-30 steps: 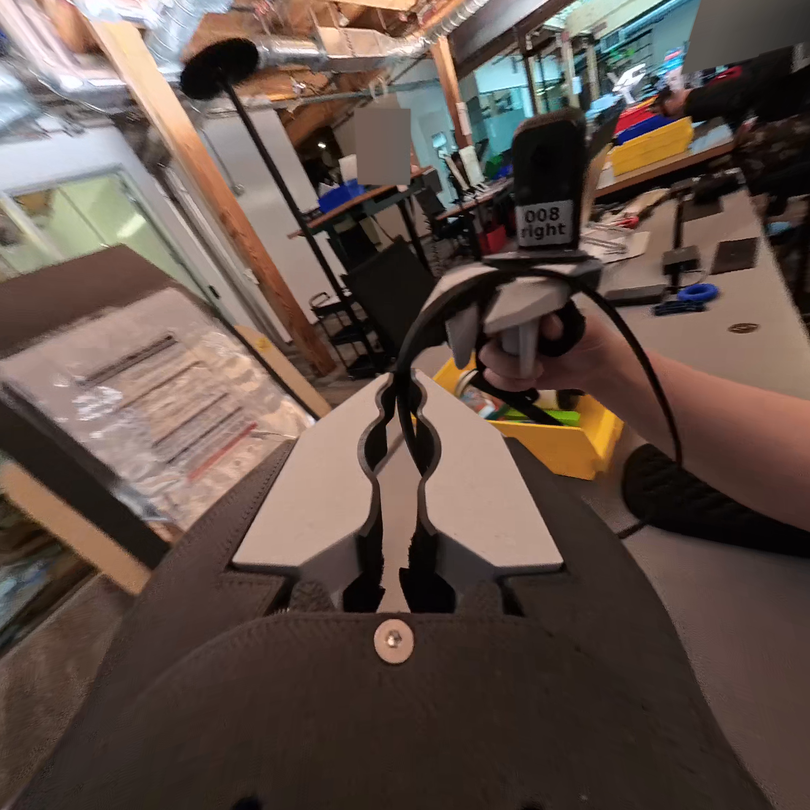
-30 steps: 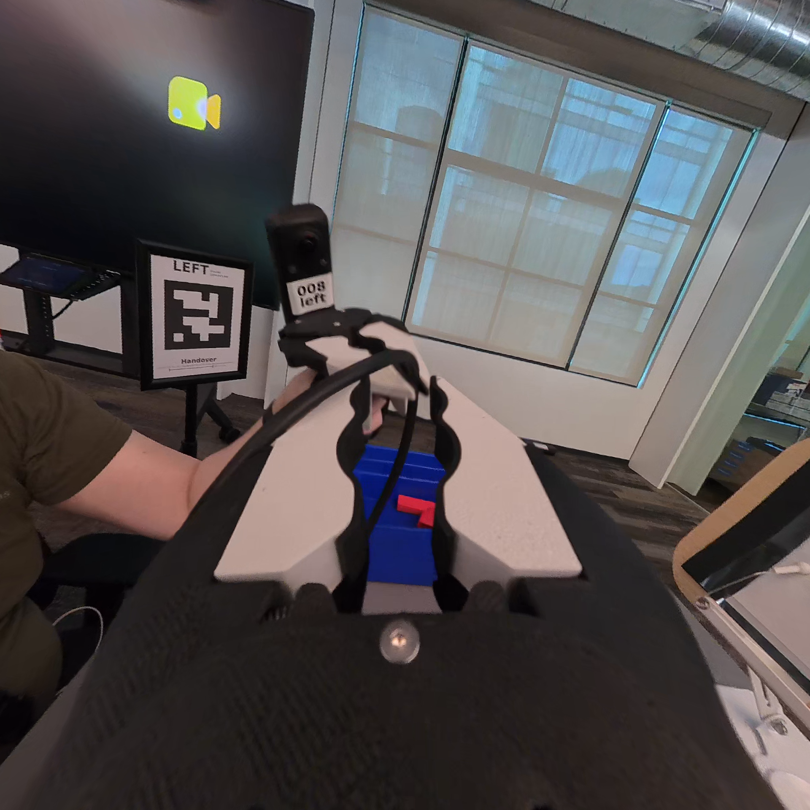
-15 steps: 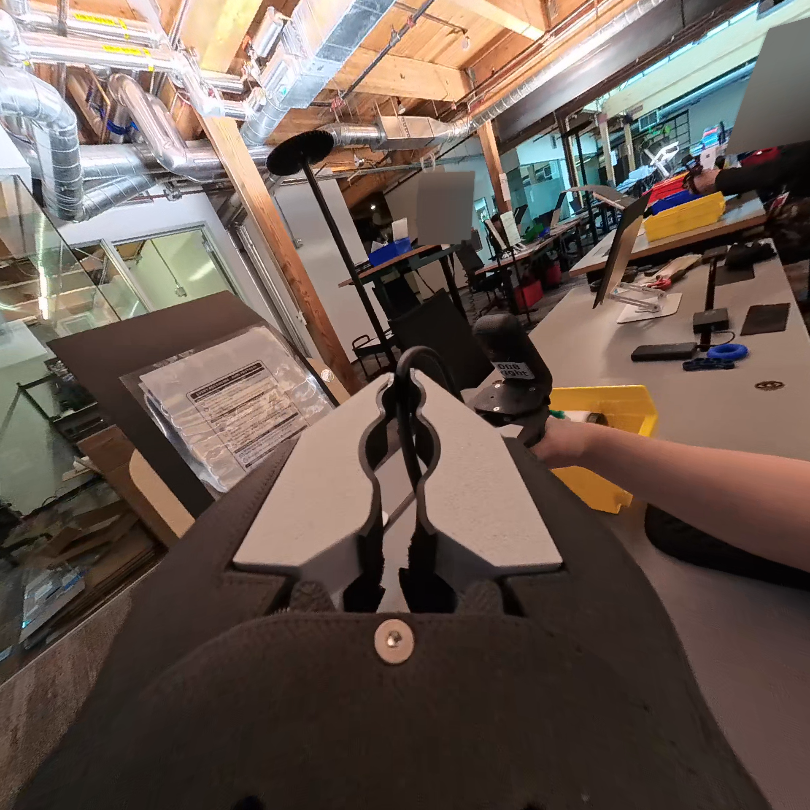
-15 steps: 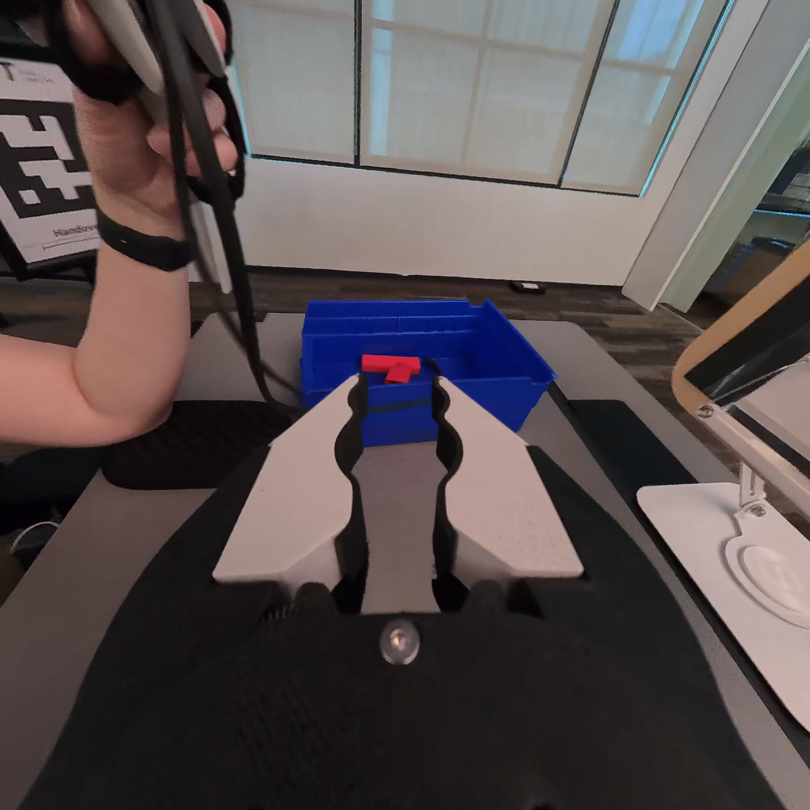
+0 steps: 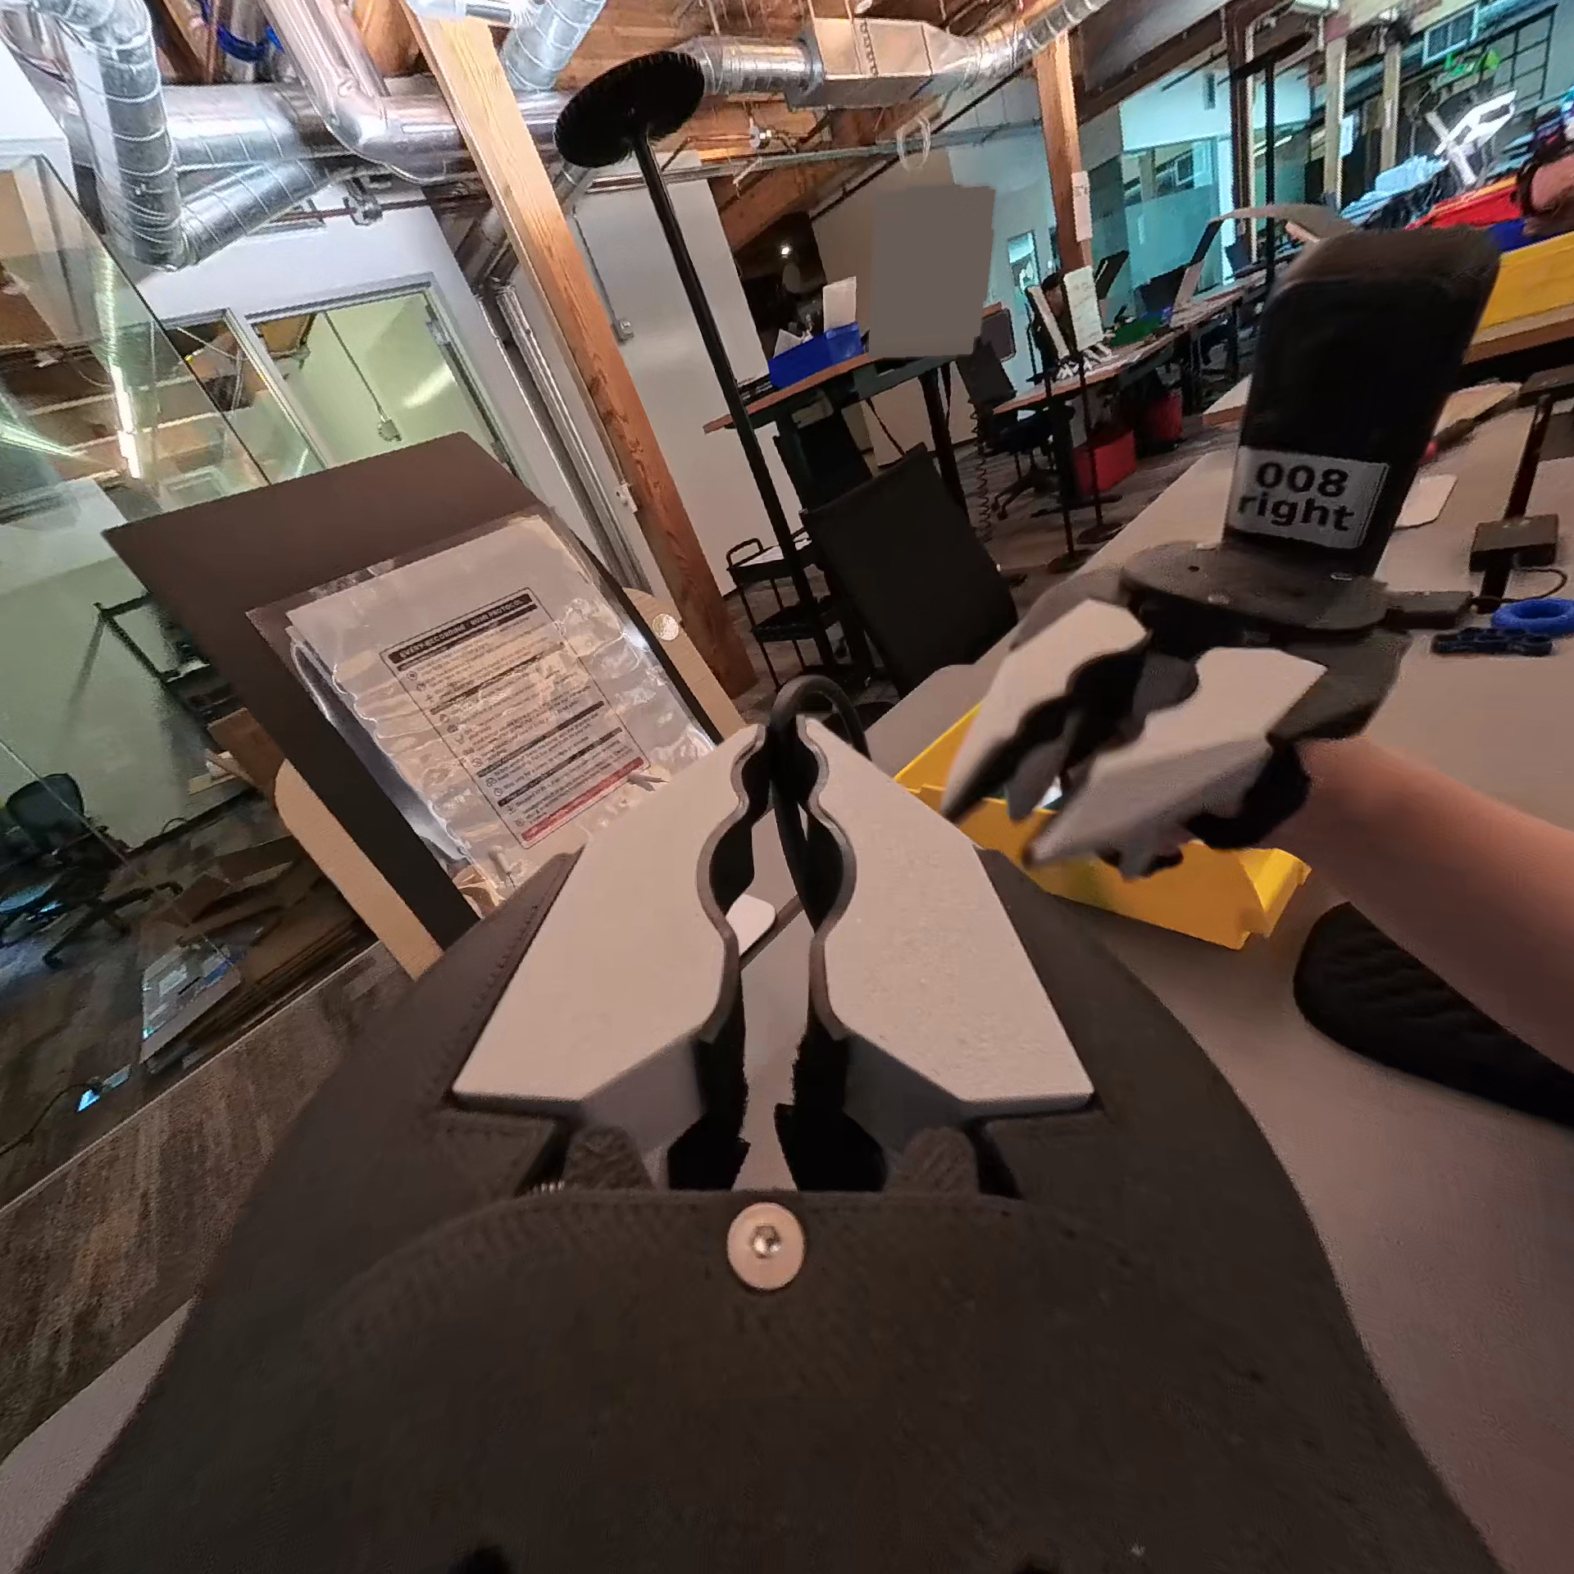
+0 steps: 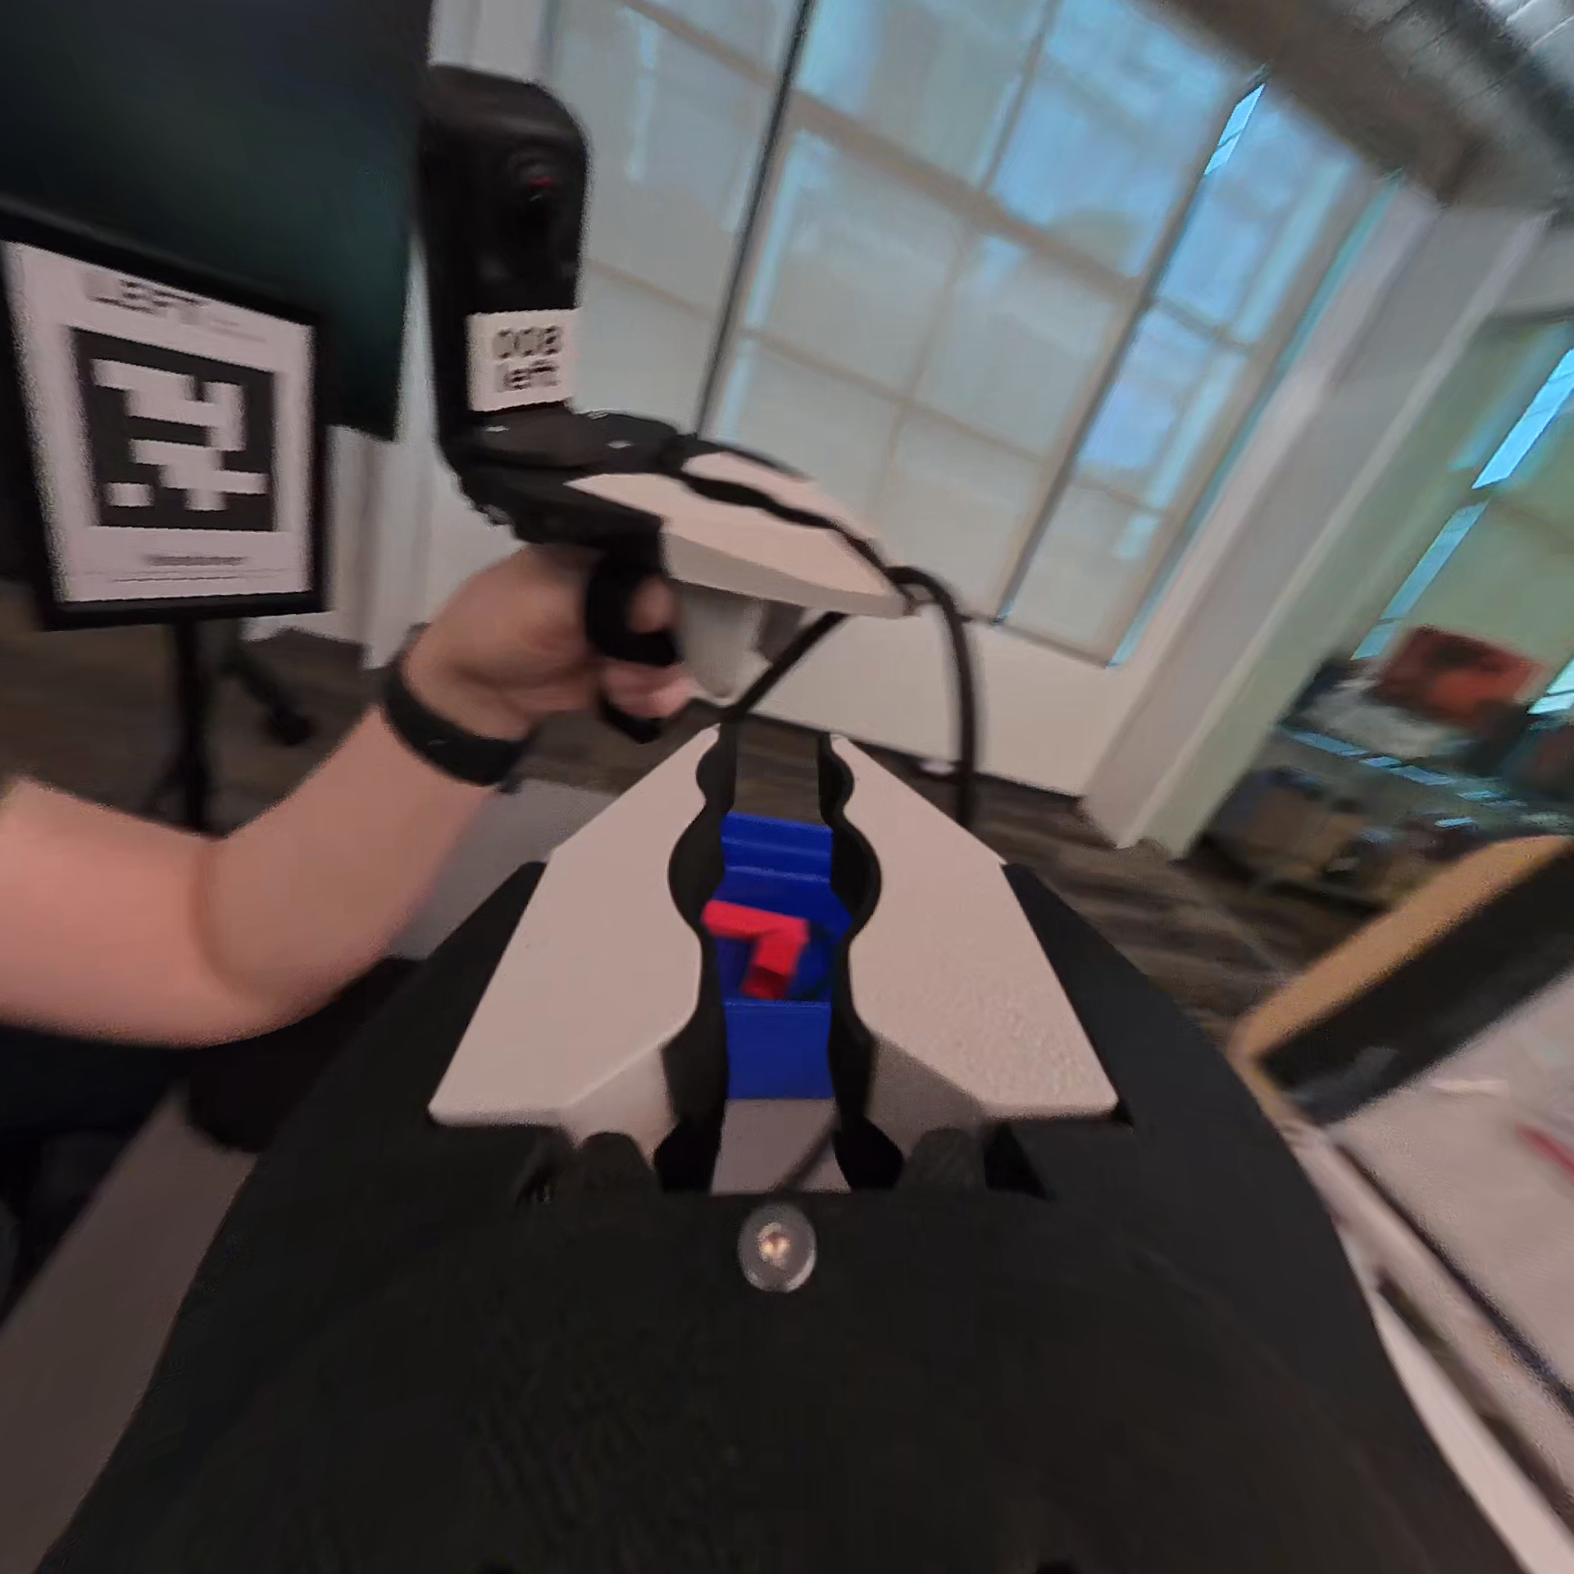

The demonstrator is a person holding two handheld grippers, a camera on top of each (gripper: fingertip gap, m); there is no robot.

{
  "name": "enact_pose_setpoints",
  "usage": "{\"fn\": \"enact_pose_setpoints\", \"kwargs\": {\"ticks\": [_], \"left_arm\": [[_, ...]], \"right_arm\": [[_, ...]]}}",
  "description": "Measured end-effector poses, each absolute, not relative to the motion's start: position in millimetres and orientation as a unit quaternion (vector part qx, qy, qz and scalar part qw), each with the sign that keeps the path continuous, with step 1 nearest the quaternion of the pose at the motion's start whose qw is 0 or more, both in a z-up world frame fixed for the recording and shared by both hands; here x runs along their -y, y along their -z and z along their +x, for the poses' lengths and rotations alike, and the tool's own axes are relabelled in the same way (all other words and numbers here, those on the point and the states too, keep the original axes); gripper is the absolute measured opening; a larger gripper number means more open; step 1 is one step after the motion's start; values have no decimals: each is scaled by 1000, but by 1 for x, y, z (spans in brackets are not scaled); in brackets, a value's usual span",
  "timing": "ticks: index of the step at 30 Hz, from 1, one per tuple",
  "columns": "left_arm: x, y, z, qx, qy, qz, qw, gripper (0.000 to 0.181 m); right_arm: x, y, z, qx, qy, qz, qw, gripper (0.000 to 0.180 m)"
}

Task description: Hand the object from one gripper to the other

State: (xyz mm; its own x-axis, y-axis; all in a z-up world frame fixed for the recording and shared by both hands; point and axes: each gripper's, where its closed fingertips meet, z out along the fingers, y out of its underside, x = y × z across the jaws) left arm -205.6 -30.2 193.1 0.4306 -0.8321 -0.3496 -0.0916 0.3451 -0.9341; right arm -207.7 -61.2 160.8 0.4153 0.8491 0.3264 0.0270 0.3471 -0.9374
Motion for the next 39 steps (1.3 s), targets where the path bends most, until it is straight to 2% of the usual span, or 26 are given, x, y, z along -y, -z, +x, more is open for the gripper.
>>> {"fn": "enact_pose_setpoints", "kwargs": {"ticks": [5,8,10,14,16,18,20,21,22,24,26,32,39], "left_arm": [[33,-188,-196,-471,268,-503,673,2],[36,-186,-192,-477,270,-502,670,2],[41,-186,-188,-481,289,-496,663,2],[48,-186,-183,-483,311,-493,653,2],[47,-186,-182,-483,307,-493,656,2],[49,-185,-181,-485,310,-493,652,2],[48,-185,-181,-477,317,-497,652,3],[48,-187,-183,-472,324,-498,651,15],[47,-189,-184,-467,331,-499,651,36],[45,-193,-190,-453,351,-502,648,54],[51,-193,-192,-462,388,-495,625,55],[66,-162,-178,-529,478,-490,502,76],[59,-99,-127,-602,457,-489,435,86]], "right_arm": [[58,-130,-245,457,-352,-555,599,28],[60,-124,-253,463,-376,-557,577,19],[57,-125,-250,459,-364,-559,587,4],[59,-125,-246,458,-380,-565,571,5],[57,-126,-245,445,-392,-571,568,15],[58,-125,-245,447,-398,-572,561,5],[56,-124,-242,450,-383,-580,561,5],[54,-123,-239,453,-369,-586,562,5],[53,-123,-234,455,-355,-591,564,5],[52,-131,-220,449,-339,-593,577,5],[53,-144,-200,430,-335,-592,593,5],[63,-171,-139,388,-330,-593,624,5],[76,-176,-119,392,-312,-595,628,4]]}}
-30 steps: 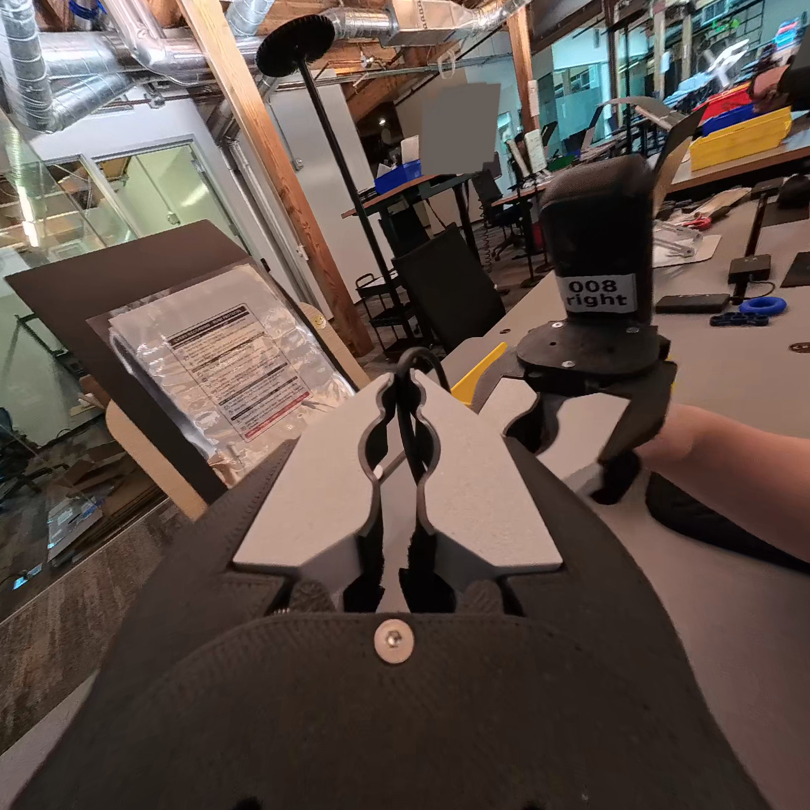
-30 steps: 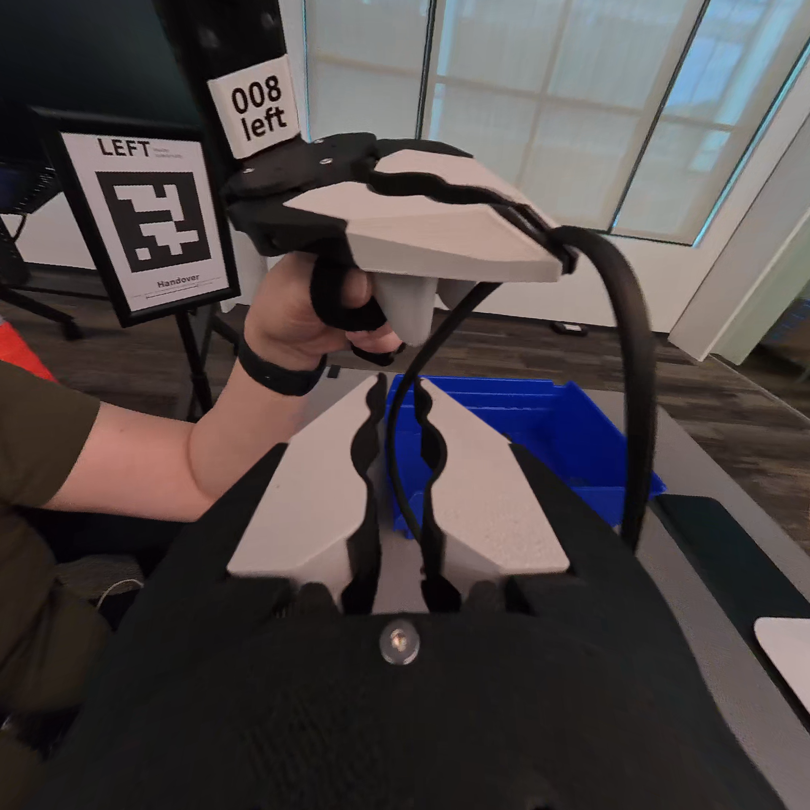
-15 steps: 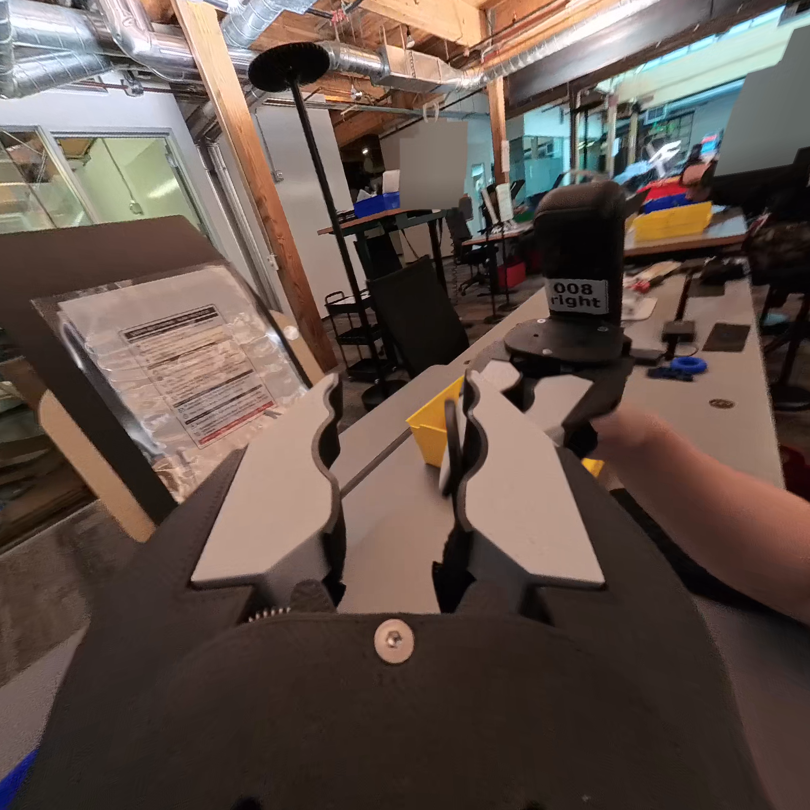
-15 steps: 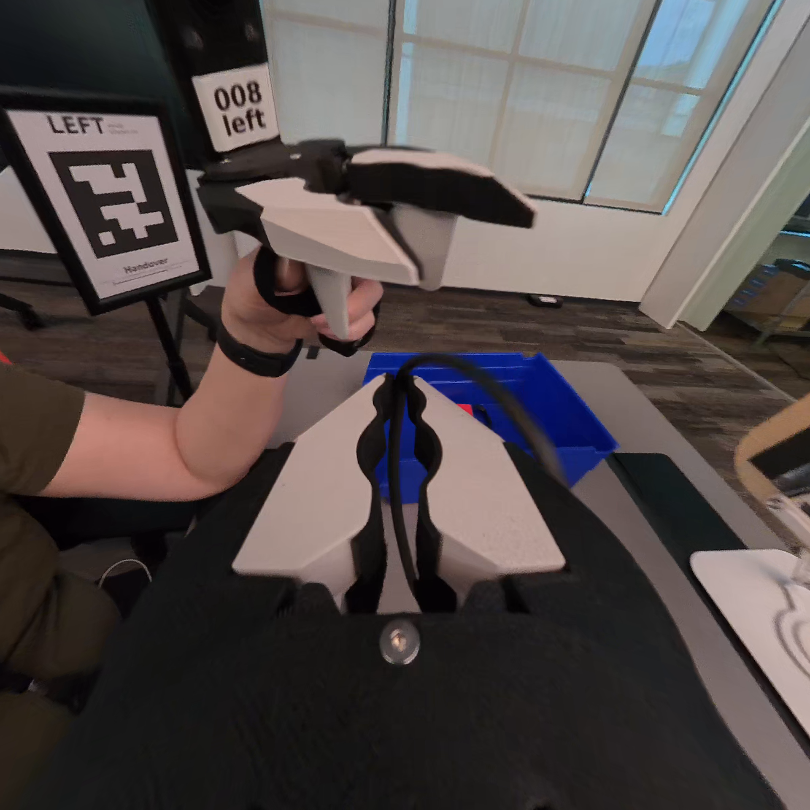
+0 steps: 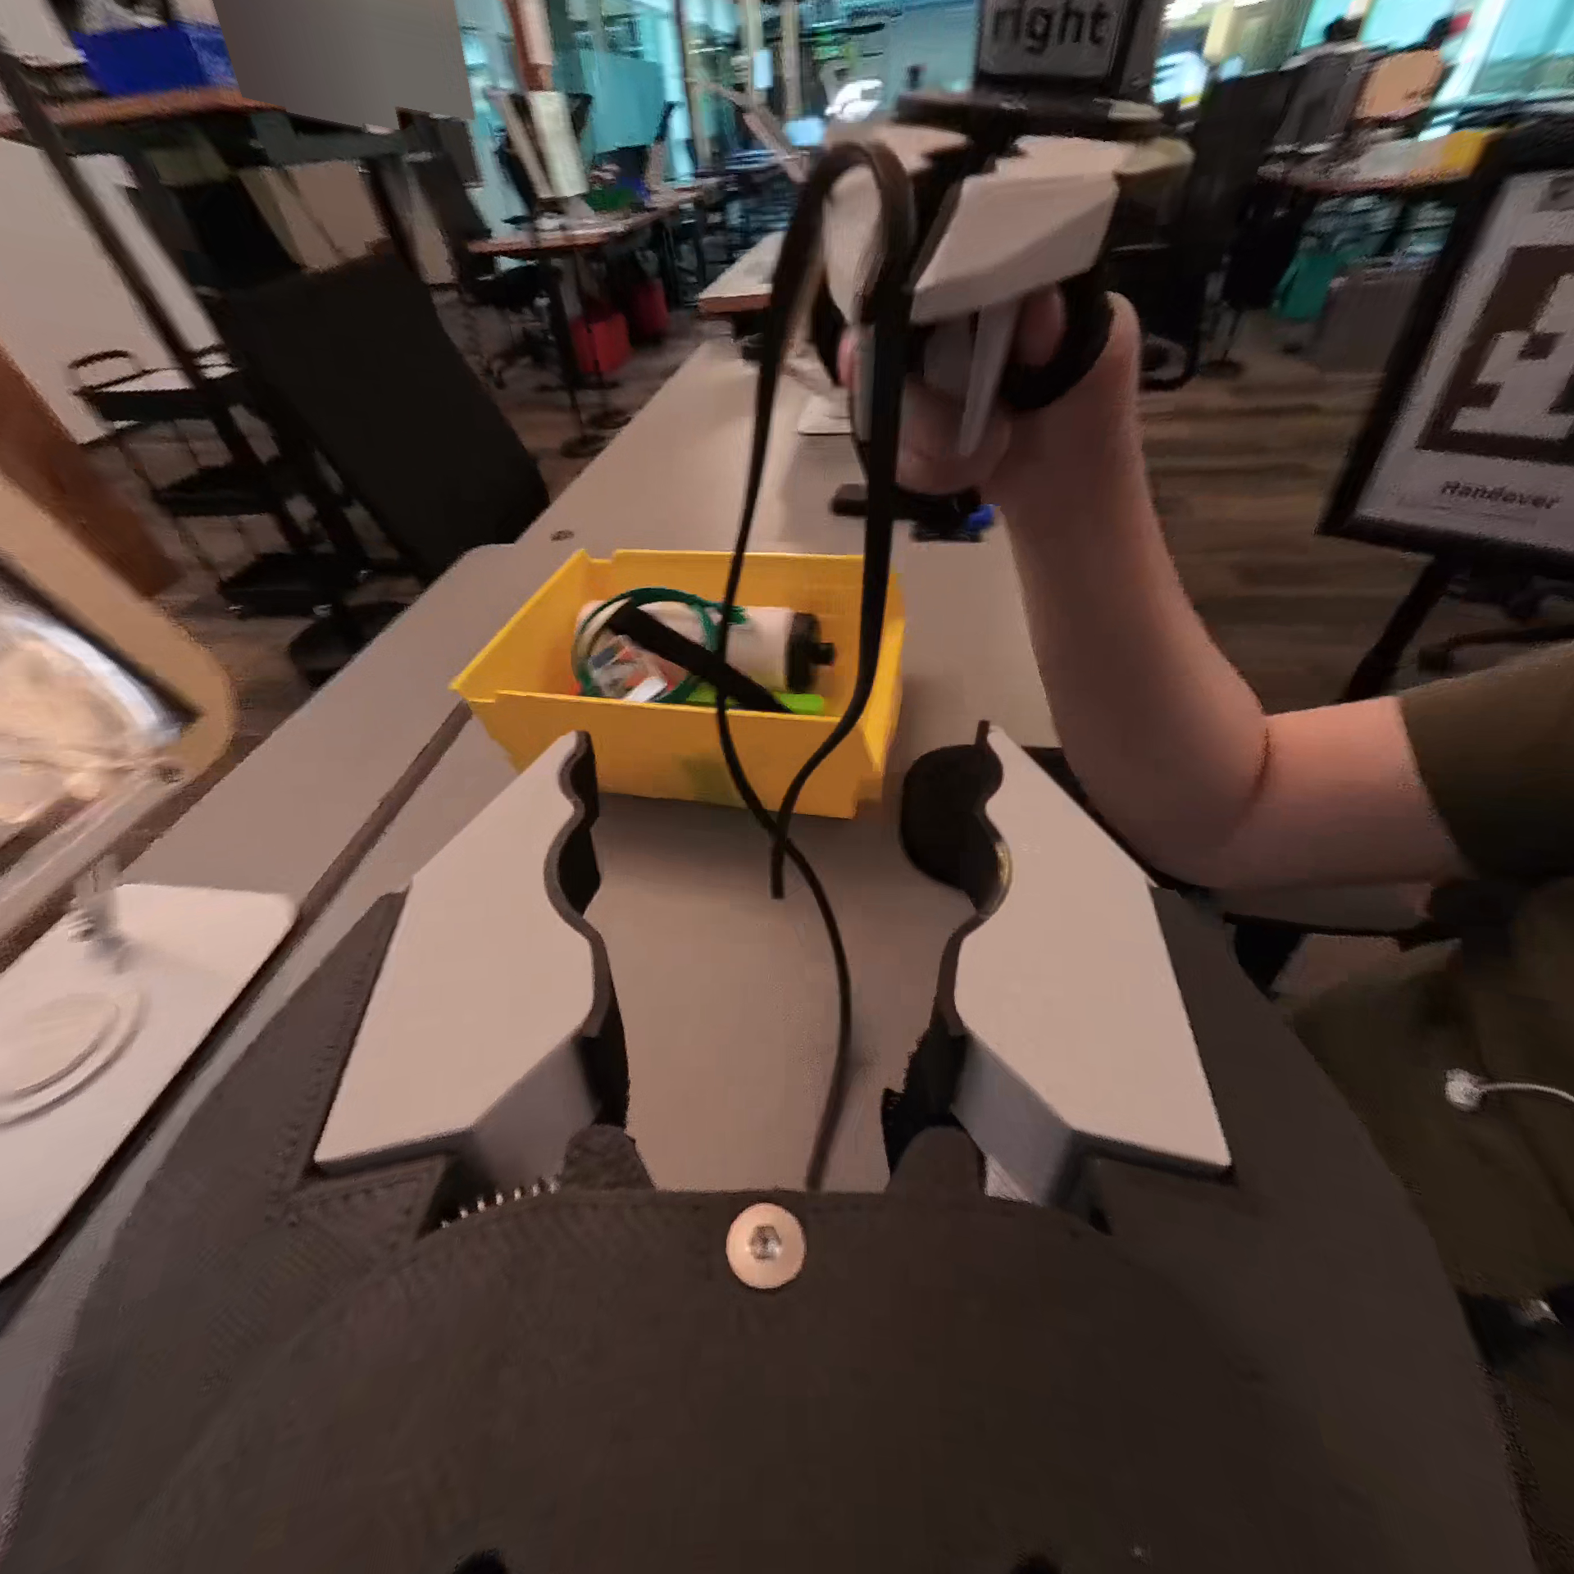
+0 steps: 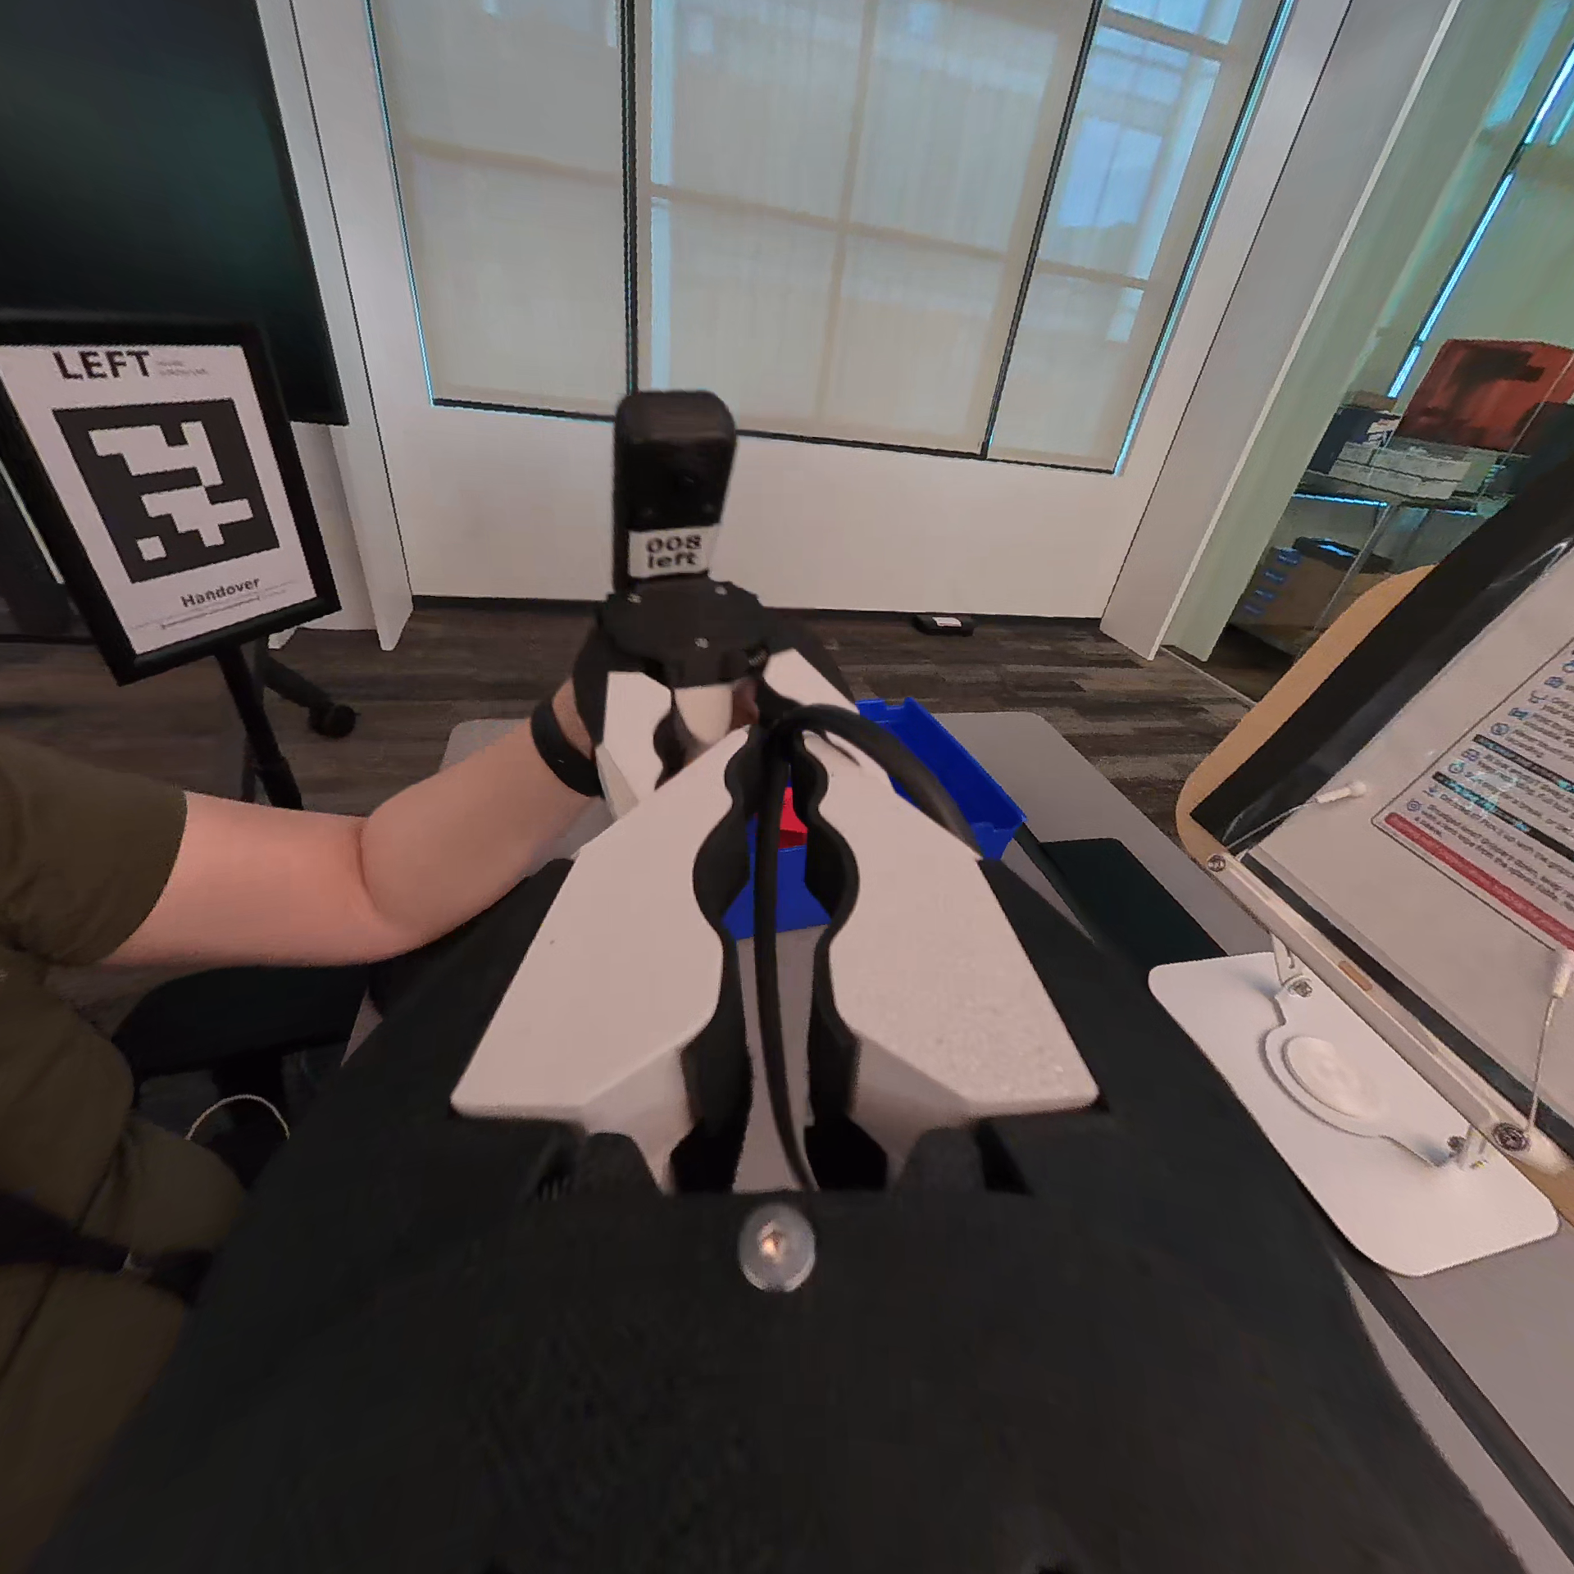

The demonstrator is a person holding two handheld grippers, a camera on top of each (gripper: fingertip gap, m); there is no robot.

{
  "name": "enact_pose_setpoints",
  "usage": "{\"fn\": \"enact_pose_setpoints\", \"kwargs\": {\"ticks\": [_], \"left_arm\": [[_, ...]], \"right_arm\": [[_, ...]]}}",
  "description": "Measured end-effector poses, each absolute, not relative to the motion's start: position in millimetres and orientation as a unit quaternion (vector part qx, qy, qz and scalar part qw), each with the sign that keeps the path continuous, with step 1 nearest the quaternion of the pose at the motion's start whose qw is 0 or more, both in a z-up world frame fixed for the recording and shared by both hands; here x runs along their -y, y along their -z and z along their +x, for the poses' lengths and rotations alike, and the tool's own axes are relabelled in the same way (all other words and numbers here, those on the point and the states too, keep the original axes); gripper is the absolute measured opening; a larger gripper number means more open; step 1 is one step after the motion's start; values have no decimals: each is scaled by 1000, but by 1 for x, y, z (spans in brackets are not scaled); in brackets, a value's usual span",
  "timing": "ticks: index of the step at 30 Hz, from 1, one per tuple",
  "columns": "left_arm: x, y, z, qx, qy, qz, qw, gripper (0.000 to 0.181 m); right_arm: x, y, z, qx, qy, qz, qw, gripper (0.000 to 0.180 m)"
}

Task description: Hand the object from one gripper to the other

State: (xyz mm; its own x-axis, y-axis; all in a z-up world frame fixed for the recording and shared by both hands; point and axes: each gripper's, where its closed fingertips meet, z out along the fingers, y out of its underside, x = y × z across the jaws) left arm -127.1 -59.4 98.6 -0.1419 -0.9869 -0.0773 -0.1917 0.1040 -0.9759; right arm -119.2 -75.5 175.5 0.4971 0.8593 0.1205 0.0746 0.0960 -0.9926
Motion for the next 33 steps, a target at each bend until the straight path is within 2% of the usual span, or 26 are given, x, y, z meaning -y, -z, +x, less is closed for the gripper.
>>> {"fn": "enact_pose_setpoints", "kwargs": {"ticks": [4,10,15,26,29,31,33], "left_arm": [[77,-87,-102,-597,524,-470,383,89],[90,-69,-82,-612,537,-452,364,89],[107,-62,-77,-641,529,-423,361,77],[154,-53,-80,-689,553,-347,314,68],[168,-51,-89,-707,563,-316,289,50],[174,-51,-96,-715,573,-295,272,18],[177,-53,-100,-717,582,-280,263,2]], "right_arm": [[84,-177,-122,407,-308,-590,626,4],[103,-184,-133,428,-316,-570,626,4],[124,-191,-141,451,-325,-548,625,4],[169,-178,-179,538,-352,-515,567,4],[192,-177,-181,570,-385,-487,539,5],[201,-176,-179,582,-392,-474,532,5],[206,-176,-176,590,-389,-467,531,5]]}}
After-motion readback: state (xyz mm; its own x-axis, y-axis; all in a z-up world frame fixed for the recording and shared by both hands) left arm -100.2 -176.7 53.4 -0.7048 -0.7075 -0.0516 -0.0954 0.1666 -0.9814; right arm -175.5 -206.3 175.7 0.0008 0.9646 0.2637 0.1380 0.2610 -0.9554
